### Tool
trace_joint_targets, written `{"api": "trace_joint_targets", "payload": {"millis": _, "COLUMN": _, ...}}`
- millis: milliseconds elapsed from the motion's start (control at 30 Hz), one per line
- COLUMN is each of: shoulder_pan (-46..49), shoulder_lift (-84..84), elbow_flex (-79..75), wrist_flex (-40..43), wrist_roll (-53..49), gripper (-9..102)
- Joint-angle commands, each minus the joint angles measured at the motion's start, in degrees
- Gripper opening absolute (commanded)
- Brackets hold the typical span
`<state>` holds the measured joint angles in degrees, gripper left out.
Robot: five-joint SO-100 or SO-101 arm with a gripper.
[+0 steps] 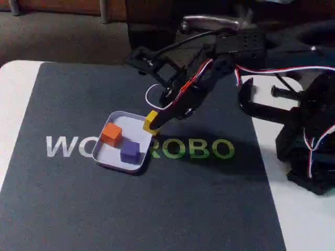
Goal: Move blocks one by one until all three blocks are in the tray.
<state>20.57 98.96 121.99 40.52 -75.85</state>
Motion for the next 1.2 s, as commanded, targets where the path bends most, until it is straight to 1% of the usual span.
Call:
{"api": "trace_joint_targets", "payload": {"millis": 0, "shoulder_pan": -0.18, "shoulder_lift": 1.58, "elbow_flex": -3.08, "wrist_flex": -1.76, "wrist_roll": 1.23, "gripper": -8}}
{"api": "trace_joint_targets", "payload": {"millis": 233, "shoulder_pan": -0.79, "shoulder_lift": -5.71, "elbow_flex": -3.87, "wrist_flex": -9.14, "wrist_roll": 3.69, "gripper": -8}}
{"api": "trace_joint_targets", "payload": {"millis": 433, "shoulder_pan": -0.7, "shoulder_lift": -12.48, "elbow_flex": -9.32, "wrist_flex": -9.49, "wrist_roll": 5.01, "gripper": -8}}
{"api": "trace_joint_targets", "payload": {"millis": 567, "shoulder_pan": -0.79, "shoulder_lift": -13.54, "elbow_flex": -10.63, "wrist_flex": -9.49, "wrist_roll": 4.66, "gripper": 2}}
{"api": "trace_joint_targets", "payload": {"millis": 600, "shoulder_pan": -0.7, "shoulder_lift": -13.54, "elbow_flex": -10.72, "wrist_flex": -9.49, "wrist_roll": 4.66, "gripper": 6}}
{"api": "trace_joint_targets", "payload": {"millis": 667, "shoulder_pan": -0.7, "shoulder_lift": -13.54, "elbow_flex": -10.72, "wrist_flex": -9.4, "wrist_roll": 3.96, "gripper": 19}}
{"api": "trace_joint_targets", "payload": {"millis": 700, "shoulder_pan": -0.62, "shoulder_lift": -13.54, "elbow_flex": -10.72, "wrist_flex": -9.32, "wrist_roll": 3.69, "gripper": 20}}
{"api": "trace_joint_targets", "payload": {"millis": 833, "shoulder_pan": -0.35, "shoulder_lift": -13.27, "elbow_flex": -10.63, "wrist_flex": -8.96, "wrist_roll": 2.99, "gripper": 21}}
{"api": "trace_joint_targets", "payload": {"millis": 967, "shoulder_pan": 0.0, "shoulder_lift": -10.63, "elbow_flex": -8.26, "wrist_flex": -8.7, "wrist_roll": 0.53, "gripper": 19}}
{"api": "trace_joint_targets", "payload": {"millis": 1033, "shoulder_pan": 0.62, "shoulder_lift": -6.68, "elbow_flex": -4.13, "wrist_flex": -8.7, "wrist_roll": -3.6, "gripper": 10}}
{"api": "trace_joint_targets", "payload": {"millis": 1100, "shoulder_pan": 1.58, "shoulder_lift": -0.79, "elbow_flex": 1.23, "wrist_flex": -8.7, "wrist_roll": -7.38, "gripper": -8}}
{"api": "trace_joint_targets", "payload": {"millis": 1167, "shoulder_pan": 2.55, "shoulder_lift": 7.12, "elbow_flex": 7.65, "wrist_flex": -8.7, "wrist_roll": -10.9, "gripper": -8}}
